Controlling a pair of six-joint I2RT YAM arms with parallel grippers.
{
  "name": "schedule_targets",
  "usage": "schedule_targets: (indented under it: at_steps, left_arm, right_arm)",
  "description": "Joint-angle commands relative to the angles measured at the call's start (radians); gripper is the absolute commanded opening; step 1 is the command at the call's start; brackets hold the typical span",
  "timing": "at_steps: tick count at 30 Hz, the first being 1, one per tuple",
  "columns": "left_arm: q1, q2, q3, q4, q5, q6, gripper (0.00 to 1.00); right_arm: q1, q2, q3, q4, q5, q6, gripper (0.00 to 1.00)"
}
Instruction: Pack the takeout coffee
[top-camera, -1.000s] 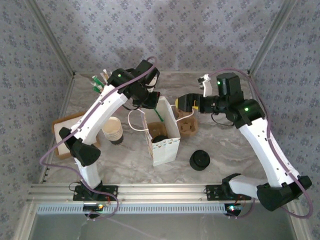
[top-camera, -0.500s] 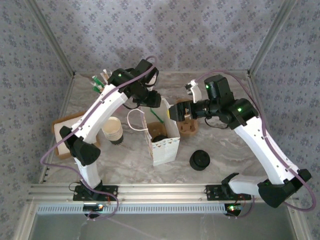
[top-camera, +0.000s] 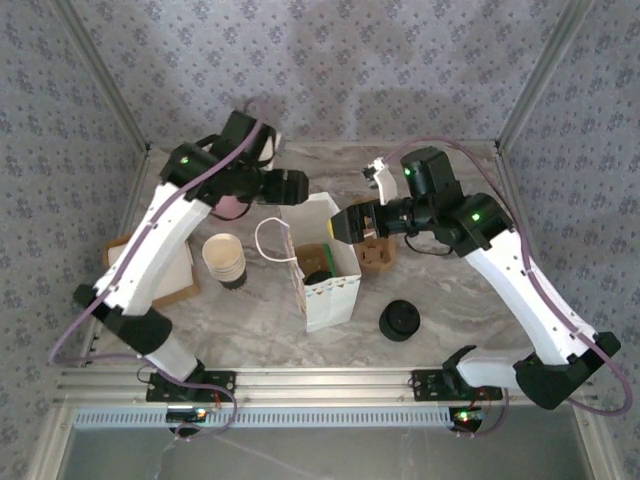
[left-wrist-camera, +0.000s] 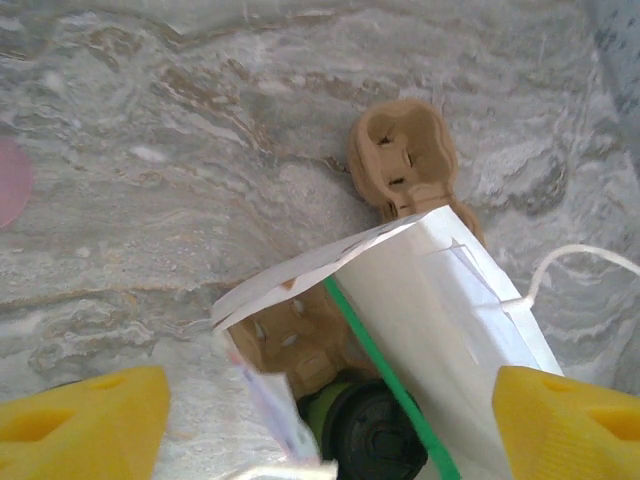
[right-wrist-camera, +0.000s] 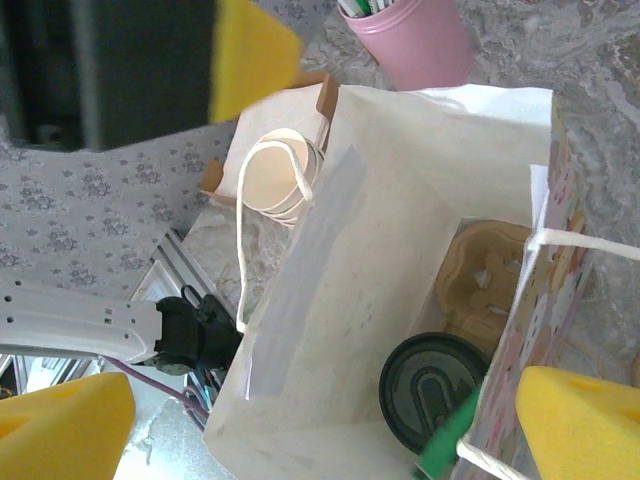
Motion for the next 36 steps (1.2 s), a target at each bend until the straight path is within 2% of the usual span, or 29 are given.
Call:
schedule_targets:
  at_steps: [1,5,12,18,28,32,36]
  left_arm:
    - [0.033,-0.094,-0.055,0.060,-0.033,-0.017,0.91]
    - [0.111,-0.230,-0.203,0.108,-0.045,-0.047,0.99]
    - [0.343,-0.475,-0.435,0.147,-0.014,-0.097,0.99]
    - [0.556,-0.580,-0.596,0.137,0.025,-0.108,0.99]
    - [0.879,-0.587,-0.871,0.188,0.029,-0.080,0.99]
    - [0.939,-0.546,-0.922,0.205,-0.035,-0.060,0.99]
    - [0.976,-0.475,-0.943,0.223,-0.067,-0.043,0.90]
  right_arm:
    - [0.020,0.016,0.048,-0.024,0.023,-0.026,1.00]
    - [0.057,0.035,0.084,-0.039,0.046,-0.041,1.00]
    - [0.127,0.071,0.139,-0.033,0.097,-0.069,1.00]
    - [0.174,0.151,0.219,-0.004,0.106,-0.065,1.00]
    - [0.233,0.417,0.500,-0.009,0.097,-0.050,1.00]
    - [0.245,0.535,0.649,-0.068,0.089,-0.050,1.00]
    - [0.250,0.635,0.771,-0.136,0.084,-0.058,1.00]
